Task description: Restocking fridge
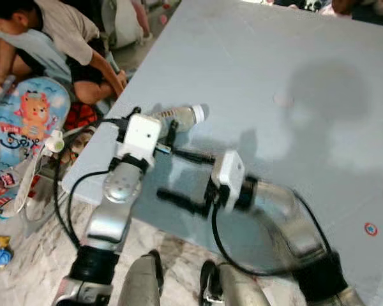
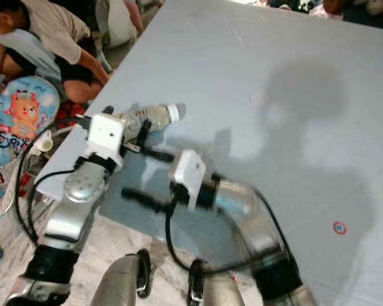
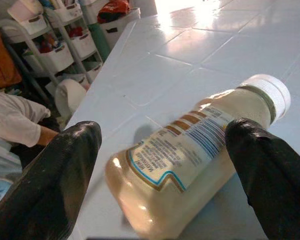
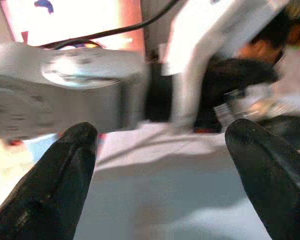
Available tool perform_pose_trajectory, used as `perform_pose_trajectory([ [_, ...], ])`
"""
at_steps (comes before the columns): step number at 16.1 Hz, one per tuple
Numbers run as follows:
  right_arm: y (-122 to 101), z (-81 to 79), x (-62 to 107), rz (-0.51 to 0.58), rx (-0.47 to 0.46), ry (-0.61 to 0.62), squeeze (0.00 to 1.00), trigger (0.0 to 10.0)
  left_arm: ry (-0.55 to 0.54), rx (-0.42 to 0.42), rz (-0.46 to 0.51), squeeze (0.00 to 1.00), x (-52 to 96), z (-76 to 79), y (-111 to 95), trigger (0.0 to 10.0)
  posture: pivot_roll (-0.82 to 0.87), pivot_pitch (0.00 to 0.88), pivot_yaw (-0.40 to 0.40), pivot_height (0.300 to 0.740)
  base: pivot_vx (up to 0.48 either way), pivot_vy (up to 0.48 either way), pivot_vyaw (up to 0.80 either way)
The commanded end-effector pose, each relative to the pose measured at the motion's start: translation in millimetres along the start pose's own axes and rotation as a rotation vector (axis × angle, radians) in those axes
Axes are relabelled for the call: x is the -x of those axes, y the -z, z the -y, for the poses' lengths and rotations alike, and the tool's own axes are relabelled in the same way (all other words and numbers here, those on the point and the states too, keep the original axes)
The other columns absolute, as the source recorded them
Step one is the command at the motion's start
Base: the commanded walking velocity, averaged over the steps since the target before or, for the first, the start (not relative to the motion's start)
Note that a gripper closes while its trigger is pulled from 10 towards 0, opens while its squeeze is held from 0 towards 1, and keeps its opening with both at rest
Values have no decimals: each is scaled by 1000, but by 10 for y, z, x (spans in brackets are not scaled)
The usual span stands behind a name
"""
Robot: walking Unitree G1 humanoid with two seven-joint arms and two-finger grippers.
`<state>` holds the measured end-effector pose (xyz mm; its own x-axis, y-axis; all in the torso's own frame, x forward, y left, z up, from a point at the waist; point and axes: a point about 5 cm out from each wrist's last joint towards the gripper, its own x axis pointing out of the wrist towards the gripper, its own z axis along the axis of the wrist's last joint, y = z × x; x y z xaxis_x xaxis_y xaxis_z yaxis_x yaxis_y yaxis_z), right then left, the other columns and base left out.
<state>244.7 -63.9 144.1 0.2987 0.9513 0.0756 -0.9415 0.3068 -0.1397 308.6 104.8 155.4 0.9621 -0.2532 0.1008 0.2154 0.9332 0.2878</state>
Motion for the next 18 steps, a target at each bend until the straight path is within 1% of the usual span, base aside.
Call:
perform_pose_trajectory([
  [1, -25, -89, 13, -2, -41, -15, 0, 10000, -4, -19, 1, 0, -22, 44, 3, 10000, 36, 139, 8, 740, 0, 0, 0],
  [2, 32, -173, 76, -31, -132, 13, 0, 10000, -11, -25, 0, 0, -55, 83, 4, 10000, 24, 139, 11, 740, 0, 0, 0],
  [3, 77, -228, 158, -44, -233, 68, 0, 10000, -29, -20, -2, 0, -99, 107, 3, 10000, 11, 139, 15, 740, 0, 0, 0],
  [4, 93, -250, 207, -52, -270, 89, 0, 10000, -43, -14, -7, 0, -135, 115, 5, 10000, 2, 140, 18, 740, 0, 0, 0],
  [5, 136, -282, 313, -72, -343, 143, 0, 10000, -75, 57, -37, 0, -262, 130, -9, 10000, -19, 144, 24, 740, 0, 0, 0],
  [6, 140, -285, 320, -74, -351, 152, 0, 10000, -77, 76, -43, 0, -284, 132, -16, 10000, -25, 145, 25, 740, 0, 0, 0],
  [7, 151, -324, 360, -86, -375, 173, 0, 10000, -73, 145, -53, 0, -386, 146, -66, 10000, -35, 146, 28, 740, 0, 0, 0],
  [8, 149, -355, 386, -95, -397, 188, 0, 10000, -73, 183, -65, 0, -475, 164, -106, 10000, -35, 146, 28, 740, 0, 0, 0],
  [9, 147, -365, 396, -99, -411, 192, 0, 10000, -73, 179, -68, 0, -518, 177, -128, 10000, -44, 150, 29, 740, 0, 0, 0],
  [10, 157, -396, 418, -112, -453, 193, 0, 10000, -73, 173, -73, 0, -570, 206, -149, 10000, -46, 151, 27, 740, 0, 0, 0],
  [11, 171, -449, 477, -137, -505, 200, 0, 10000, -67, 177, -84, 0, -639, 266, -165, 10000, -46, 151, 27, 740, 0, 0, 0],
  [12, 174, -459, 499, -143, -515, 205, 0, 10000, -59, 174, -88, 0, -654, 287, -165, 10000, -48, 152, 25, 740, 0, 0, 0],
  [13, 178, -478, 582, -153, -523, 229, 0, 10000, 0, 139, -118, 0, -675, 393, -124, 10000, -52, 153, 23, 740, 0, 0, 0],
  [14, 171, -486, 628, -156, -526, 252, 0, 10000, 75, 137, -161, 0, -678, 493, -65, 10000, -53, 154, 22, 740, 0, 0, 0],
  [15, 153, -463, 661, -152, -485, 299, 0, 10000, 126, 110, -177, 0, -664, 561, -21, 10000, -60, 156, 21, 740, 0, 0, 0],
  [16, 132, -436, 688, -141, -448, 342, 0, 10000, 212, 62, -192, 0, -613, 656, 46, 10000, -64, 158, 21, 740, 0, 0, 0],
  [18, 104, -414, 695, -134, -429, 350, 0, 10000, 284, 37, -187, 0, -565, 699, 94, 10000, -64, 158, 23, 740, 0, 0, 0],
])
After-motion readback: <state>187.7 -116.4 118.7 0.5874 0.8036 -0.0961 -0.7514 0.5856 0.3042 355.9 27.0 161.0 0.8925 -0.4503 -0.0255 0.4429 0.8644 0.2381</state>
